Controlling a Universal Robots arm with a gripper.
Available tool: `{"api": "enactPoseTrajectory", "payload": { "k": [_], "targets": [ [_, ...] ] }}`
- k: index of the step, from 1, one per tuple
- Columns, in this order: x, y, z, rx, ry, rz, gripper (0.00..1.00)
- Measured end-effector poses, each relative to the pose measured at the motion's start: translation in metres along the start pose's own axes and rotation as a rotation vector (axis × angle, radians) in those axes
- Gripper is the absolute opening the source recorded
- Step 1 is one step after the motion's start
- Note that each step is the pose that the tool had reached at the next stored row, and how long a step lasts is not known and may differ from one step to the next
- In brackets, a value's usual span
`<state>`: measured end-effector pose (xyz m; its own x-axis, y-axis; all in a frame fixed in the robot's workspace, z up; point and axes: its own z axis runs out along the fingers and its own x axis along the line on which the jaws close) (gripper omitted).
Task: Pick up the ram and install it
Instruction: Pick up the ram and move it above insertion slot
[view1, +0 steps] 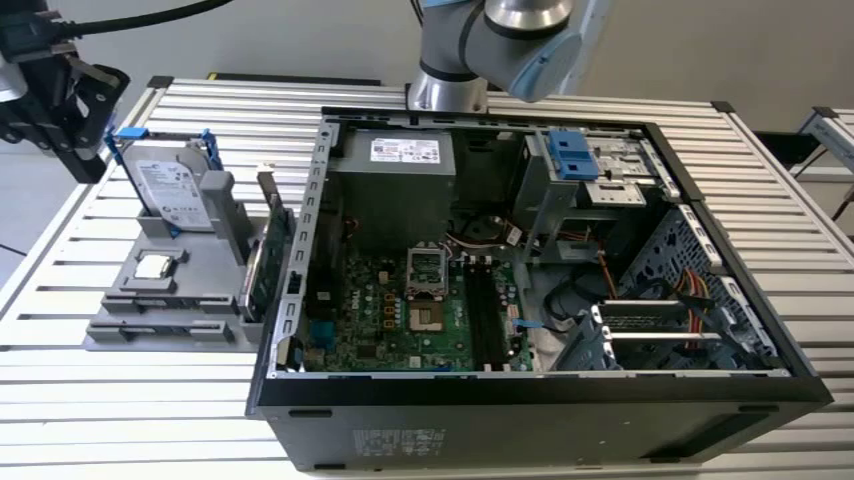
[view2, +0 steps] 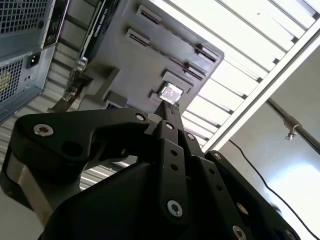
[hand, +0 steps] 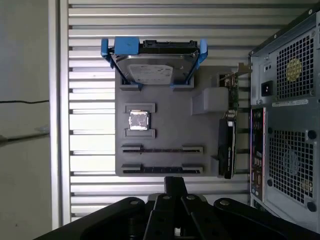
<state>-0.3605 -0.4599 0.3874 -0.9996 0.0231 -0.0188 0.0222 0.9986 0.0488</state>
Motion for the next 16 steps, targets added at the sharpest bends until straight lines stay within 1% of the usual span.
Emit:
{"api": "enactPoseTrajectory", "payload": {
  "k": [16],
  "targets": [
    [-0.0002, -0.0171, 0.0003, -0.0001, 0.0001, 0.000, 0.00]
  ]
}}
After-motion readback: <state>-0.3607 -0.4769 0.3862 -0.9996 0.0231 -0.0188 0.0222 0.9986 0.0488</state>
